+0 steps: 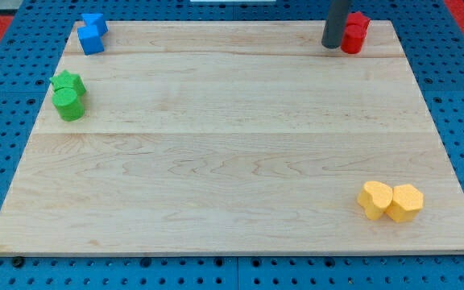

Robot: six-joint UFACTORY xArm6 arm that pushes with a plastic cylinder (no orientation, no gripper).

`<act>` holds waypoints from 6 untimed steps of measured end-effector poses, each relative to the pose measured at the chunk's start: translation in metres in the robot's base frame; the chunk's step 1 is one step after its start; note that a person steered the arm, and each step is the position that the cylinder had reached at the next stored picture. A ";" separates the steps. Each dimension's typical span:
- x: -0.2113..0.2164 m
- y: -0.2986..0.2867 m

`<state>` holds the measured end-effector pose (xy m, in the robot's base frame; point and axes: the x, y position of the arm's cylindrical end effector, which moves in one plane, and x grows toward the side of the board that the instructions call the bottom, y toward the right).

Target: Point at the yellow hexagon

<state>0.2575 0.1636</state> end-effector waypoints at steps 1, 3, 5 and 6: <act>0.037 0.015; 0.127 0.102; 0.271 0.146; 0.348 0.150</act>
